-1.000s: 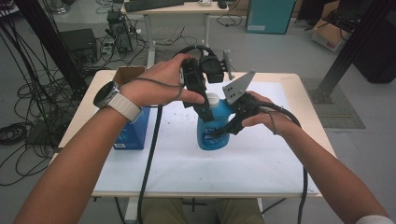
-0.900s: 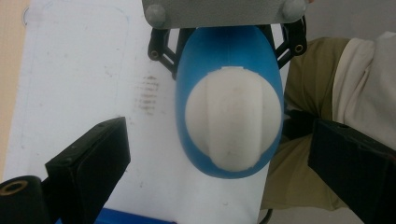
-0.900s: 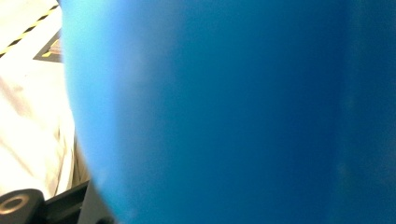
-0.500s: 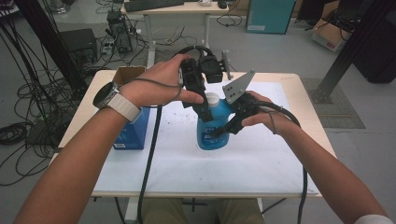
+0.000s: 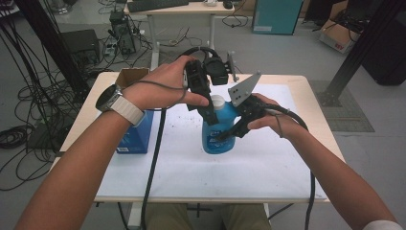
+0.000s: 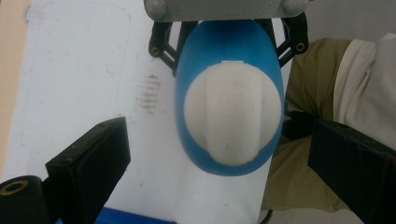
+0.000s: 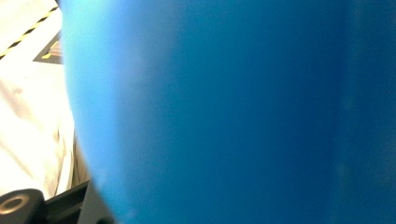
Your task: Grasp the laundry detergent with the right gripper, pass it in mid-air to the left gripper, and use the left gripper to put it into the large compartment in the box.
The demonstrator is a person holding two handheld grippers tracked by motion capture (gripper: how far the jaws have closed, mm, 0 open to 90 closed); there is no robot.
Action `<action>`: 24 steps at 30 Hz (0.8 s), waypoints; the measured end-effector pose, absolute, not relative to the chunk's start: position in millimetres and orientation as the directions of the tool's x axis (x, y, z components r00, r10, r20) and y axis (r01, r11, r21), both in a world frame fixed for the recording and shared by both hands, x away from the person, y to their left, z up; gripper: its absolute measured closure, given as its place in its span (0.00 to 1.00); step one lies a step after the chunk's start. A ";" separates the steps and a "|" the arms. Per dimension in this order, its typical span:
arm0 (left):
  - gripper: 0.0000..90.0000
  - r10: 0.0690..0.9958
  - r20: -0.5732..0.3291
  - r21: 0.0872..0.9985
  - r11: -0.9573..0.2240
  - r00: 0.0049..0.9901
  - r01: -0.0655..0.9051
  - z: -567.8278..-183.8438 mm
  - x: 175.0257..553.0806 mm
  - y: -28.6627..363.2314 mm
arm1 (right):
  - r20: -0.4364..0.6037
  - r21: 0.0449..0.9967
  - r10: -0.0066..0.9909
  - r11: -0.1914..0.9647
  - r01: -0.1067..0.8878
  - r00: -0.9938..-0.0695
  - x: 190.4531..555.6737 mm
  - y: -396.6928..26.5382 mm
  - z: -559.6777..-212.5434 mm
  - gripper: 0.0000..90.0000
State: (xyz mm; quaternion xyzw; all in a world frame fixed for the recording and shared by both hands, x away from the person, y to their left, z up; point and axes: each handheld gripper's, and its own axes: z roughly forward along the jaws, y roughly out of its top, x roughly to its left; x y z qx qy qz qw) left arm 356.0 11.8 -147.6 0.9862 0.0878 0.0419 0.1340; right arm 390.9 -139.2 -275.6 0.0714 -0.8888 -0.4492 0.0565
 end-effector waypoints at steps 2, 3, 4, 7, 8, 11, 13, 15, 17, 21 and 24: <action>0.07 0.185 0.062 0.272 -0.949 0.981 0.161 -147.7 355.7 11.7 | 0.036 0.806 -0.176 0.587 -0.076 -0.984 390.6 -139.1 -275.6 0.49; 0.07 0.183 0.057 0.270 -0.949 0.981 0.162 -147.5 355.8 11.6 | 0.036 0.805 -0.174 0.588 -0.074 -0.984 390.6 -139.1 -275.7 0.49; 0.07 0.182 0.057 0.268 -0.950 0.982 0.161 -147.4 355.8 11.6 | 0.035 0.804 -0.175 0.590 -0.076 -0.984 390.9 -139.2 -276.0 0.49; 0.07 0.184 0.059 0.269 -0.949 0.981 0.162 -147.3 355.5 11.6 | 0.035 0.801 -0.176 0.593 -0.077 -0.984 391.1 -139.4 -276.4 0.49; 0.07 0.170 0.063 0.261 -0.954 0.983 0.149 -146.9 356.5 11.6 | 0.037 0.802 -0.175 0.593 -0.076 -0.984 390.9 -139.3 -276.4 0.49; 0.07 0.172 0.067 0.261 -0.954 0.983 0.149 -147.0 356.5 11.8 | 0.039 0.802 -0.176 0.592 -0.075 -0.984 390.8 -139.4 -276.1 0.49; 0.07 0.186 0.057 0.268 -0.949 0.981 0.164 -147.7 356.0 11.5 | 0.035 0.804 -0.175 0.590 -0.077 -0.984 391.3 -139.2 -276.3 0.49; 0.07 0.186 0.059 0.268 -0.949 0.981 0.164 -147.9 355.9 11.4 | 0.037 0.803 -0.174 0.591 -0.075 -0.984 391.6 -139.2 -276.4 0.49; 0.07 0.186 0.056 0.266 -0.950 0.981 0.165 -147.6 356.2 11.4 | 0.038 0.803 -0.176 0.591 -0.074 -0.984 391.6 -139.0 -276.5 0.49; 0.07 0.191 0.063 0.271 -0.948 0.980 0.167 -148.1 356.6 11.9 | 0.041 0.802 -0.173 0.593 -0.071 -0.984 391.8 -139.2 -276.7 0.49; 0.07 0.192 0.064 0.273 -0.947 0.979 0.168 -148.3 356.6 12.2 | 0.035 0.802 -0.173 0.592 -0.076 -0.984 392.5 -139.7 -276.8 0.49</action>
